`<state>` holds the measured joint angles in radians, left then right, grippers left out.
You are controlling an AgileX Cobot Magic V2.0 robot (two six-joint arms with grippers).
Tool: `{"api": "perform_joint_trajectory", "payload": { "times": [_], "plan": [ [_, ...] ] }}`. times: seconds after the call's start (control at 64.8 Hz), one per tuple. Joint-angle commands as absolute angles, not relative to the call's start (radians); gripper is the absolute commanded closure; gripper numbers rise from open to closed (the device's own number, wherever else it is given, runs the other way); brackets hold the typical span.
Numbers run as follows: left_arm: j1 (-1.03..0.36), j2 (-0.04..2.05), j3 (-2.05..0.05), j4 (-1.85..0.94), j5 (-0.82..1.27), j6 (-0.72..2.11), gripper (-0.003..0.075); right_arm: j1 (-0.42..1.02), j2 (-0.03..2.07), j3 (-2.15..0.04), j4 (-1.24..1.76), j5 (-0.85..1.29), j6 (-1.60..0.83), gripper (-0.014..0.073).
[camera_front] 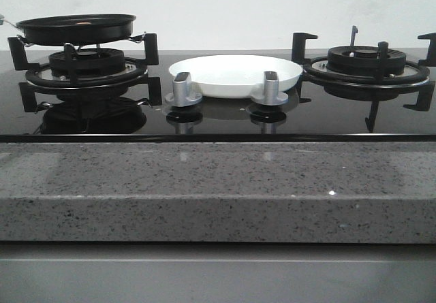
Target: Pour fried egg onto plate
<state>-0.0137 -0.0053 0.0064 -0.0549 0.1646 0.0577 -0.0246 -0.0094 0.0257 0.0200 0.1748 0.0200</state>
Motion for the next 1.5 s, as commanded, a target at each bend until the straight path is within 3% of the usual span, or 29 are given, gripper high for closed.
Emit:
{"api": "perform_joint_trajectory", "payload": {
  "times": [0.0,0.556,0.741,0.864,1.173,1.389,1.482],
  "plan": [
    [-0.018,-0.022,0.011,-0.062,0.076,0.049,0.0739,-0.029,-0.030,0.022,0.012,0.100,0.016,0.0654],
    [-0.018,-0.022,0.011,-0.062,0.010,0.049,0.0740,-0.029,-0.030,0.021,0.012,0.072,0.016,0.0654],
    [-0.017,-0.006,-0.094,-0.062,0.009,0.048,0.0740,-0.029,-0.026,-0.085,0.009,0.144,0.016,0.0654],
    [-0.017,0.090,-0.219,-0.062,0.066,0.048,0.0740,-0.029,0.030,-0.214,-0.008,0.191,0.016,0.0654],
    [-0.017,0.520,-0.510,-0.062,0.091,0.048,0.0740,-0.029,0.403,-0.537,-0.041,0.226,0.016,0.0654],
    [-0.017,0.620,-0.568,-0.062,0.037,0.048,0.0738,-0.029,0.524,-0.600,-0.040,0.226,0.016,0.0648],
    [-0.017,0.620,-0.568,-0.062,0.027,0.048,0.0718,-0.029,0.528,-0.600,-0.040,0.230,0.016,0.0599]
  ]
}}
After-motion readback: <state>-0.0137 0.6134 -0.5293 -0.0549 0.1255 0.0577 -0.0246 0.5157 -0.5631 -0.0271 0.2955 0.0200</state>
